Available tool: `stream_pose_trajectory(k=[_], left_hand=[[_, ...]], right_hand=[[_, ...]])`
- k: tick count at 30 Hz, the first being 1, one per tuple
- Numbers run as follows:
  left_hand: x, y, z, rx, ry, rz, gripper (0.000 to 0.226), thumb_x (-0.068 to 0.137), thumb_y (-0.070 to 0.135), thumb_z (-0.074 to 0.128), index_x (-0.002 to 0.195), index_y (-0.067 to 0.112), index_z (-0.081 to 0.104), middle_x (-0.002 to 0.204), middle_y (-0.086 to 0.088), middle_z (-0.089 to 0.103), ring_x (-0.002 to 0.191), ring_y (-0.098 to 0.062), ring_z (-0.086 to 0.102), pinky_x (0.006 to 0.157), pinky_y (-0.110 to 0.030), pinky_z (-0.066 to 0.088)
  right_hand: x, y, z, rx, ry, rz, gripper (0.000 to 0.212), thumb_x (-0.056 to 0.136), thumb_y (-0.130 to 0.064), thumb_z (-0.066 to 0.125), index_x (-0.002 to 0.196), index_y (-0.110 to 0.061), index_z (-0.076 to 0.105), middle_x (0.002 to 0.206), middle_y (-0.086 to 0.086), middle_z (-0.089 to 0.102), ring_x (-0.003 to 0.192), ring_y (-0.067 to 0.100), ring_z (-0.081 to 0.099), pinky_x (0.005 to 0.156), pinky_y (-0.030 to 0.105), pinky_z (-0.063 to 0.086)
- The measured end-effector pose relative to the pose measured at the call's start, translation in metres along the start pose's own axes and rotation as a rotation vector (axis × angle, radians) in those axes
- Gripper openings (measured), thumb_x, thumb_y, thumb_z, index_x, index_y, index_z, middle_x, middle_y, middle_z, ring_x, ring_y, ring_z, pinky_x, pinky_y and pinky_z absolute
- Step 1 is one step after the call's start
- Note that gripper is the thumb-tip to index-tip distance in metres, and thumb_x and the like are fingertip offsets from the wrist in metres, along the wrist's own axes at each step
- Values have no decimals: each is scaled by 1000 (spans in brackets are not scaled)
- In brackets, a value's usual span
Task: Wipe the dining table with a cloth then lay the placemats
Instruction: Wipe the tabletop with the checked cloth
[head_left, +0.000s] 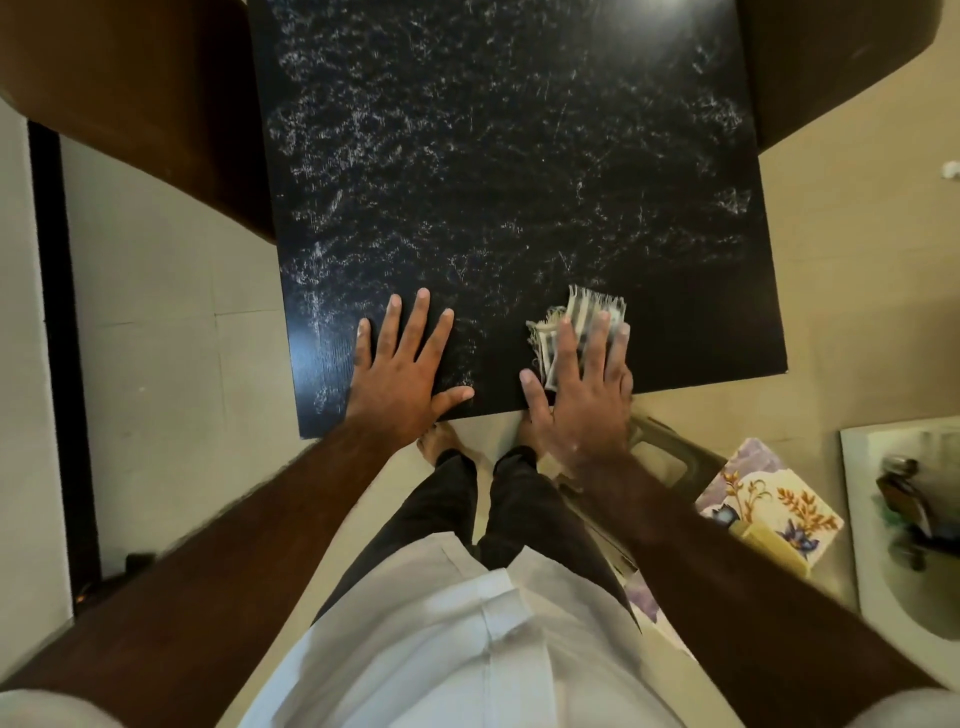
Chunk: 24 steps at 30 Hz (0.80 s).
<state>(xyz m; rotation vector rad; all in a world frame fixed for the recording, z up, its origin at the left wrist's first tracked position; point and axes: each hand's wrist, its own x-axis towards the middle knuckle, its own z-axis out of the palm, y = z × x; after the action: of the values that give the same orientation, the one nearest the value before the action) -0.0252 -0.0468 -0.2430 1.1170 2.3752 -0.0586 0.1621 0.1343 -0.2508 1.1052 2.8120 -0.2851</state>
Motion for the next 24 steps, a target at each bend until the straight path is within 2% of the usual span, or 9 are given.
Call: stream_pose_trajectory(k=[2,4,8,11,14,18,21,24], left_hand=[[-3,1,4,-2,22,10,107,100,91,27,176,31,-17,182,-4,-32,170,-36,-25,136,-69,-4],[-3,0,6,-4,28,18,105,102,88,28,176,29,-17,182,-5,-31,170,-37,-25,136,-69,-6],[-10,-3,11,0,8,45,109,105,72,48,176,22,-18,182,-8,-31,169,-37,-27,136,-67,-7],[-20,-2,13,-79,18,70,119,100,80,45,175,17,-22,181,-9,-34,168,-34,-29,136,-65,-11],[-23,13,13,-110,81,149,121,99,84,42,175,12,-19,182,-11,-31,169,-34,-26,135,-68,-9],[-8,55,13,-77,232,172,97,106,63,37,178,11,-3,186,-12,-14,173,-36,-10,136,-69,7],[13,80,11,-71,256,104,82,115,57,23,178,11,-1,187,-12,-13,173,-36,-9,138,-64,7],[23,91,18,-61,250,64,78,117,54,22,178,10,-1,187,-13,-11,173,-36,-6,138,-61,10]], right_hand=[[12,-18,1,15,12,-2,90,109,-79,35,180,-25,21,187,20,9,172,46,8,125,64,39],[14,-40,5,32,6,-82,92,108,-81,35,180,-26,21,187,18,6,173,44,4,127,65,37],[-5,-75,14,78,-58,-278,88,109,-82,29,179,-30,22,189,11,0,174,39,-3,132,64,30],[-7,-73,7,163,-107,-323,82,111,-79,22,180,-35,17,189,6,-3,175,35,-6,131,66,29],[4,-49,-7,196,-50,-262,74,115,-69,18,180,-34,16,189,5,0,175,33,-3,131,62,26],[24,-1,-18,140,4,-67,69,118,-57,26,179,-25,26,188,11,8,174,37,3,132,65,28],[38,21,-13,48,33,-83,69,118,-54,32,179,-21,25,187,16,10,174,41,6,129,63,33],[44,25,-4,-29,78,-123,72,118,-58,33,180,-23,20,187,16,9,174,40,7,127,60,34]])
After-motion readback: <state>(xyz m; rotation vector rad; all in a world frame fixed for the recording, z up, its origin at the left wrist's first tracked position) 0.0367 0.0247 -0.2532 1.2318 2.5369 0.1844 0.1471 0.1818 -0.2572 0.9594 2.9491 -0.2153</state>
